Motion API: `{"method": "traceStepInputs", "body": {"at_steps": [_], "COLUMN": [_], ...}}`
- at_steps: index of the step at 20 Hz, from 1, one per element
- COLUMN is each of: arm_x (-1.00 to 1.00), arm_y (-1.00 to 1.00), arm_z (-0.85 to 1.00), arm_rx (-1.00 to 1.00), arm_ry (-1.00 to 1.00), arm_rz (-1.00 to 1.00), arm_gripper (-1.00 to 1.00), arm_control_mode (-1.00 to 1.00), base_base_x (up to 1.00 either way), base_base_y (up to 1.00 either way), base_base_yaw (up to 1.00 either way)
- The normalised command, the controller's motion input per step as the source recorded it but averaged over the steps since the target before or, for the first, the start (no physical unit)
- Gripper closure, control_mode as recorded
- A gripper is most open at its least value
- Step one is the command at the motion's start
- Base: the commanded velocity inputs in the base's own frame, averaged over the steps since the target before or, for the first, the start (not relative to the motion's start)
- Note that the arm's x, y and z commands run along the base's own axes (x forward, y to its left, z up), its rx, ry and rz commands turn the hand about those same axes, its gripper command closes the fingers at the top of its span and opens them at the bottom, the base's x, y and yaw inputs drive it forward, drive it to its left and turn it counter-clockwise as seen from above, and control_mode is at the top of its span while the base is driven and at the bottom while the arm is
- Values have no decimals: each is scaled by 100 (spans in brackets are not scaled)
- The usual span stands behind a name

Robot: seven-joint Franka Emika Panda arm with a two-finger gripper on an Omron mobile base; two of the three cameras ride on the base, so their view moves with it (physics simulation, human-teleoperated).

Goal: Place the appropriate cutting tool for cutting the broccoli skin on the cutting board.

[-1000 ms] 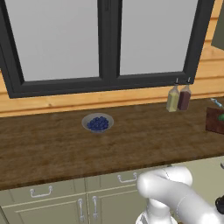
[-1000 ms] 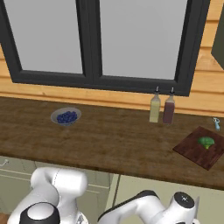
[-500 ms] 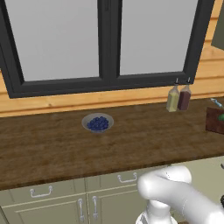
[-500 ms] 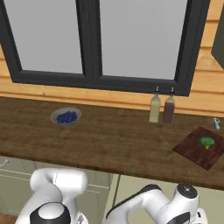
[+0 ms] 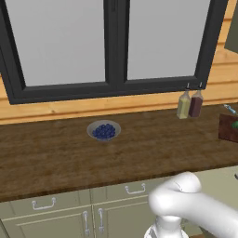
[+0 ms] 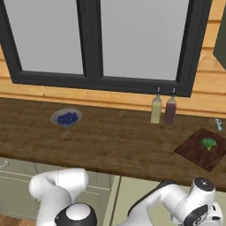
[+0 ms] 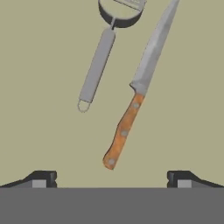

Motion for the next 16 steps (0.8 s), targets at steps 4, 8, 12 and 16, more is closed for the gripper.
{"method": "traceStepInputs", "body": {"at_steps": [4,8,12,16], "arm_x": [20,21,11,7], "arm_y": [-23,-24,-18,-1], "arm_z": [-1,-7,-27,-16], "arm_rx": [7,3,0,0], "arm_ry": [0,0,0,0], "arm_rz": [-10,-11,-10,-8], "arm_gripper": [-100,-100,-100,-100], "arm_control_mode": [-100,-100,-100,-100], "base_base_x": [0,0,0,0], "base_base_y": [0,0,0,0], "base_base_yaw": [0,0,0,0]}}
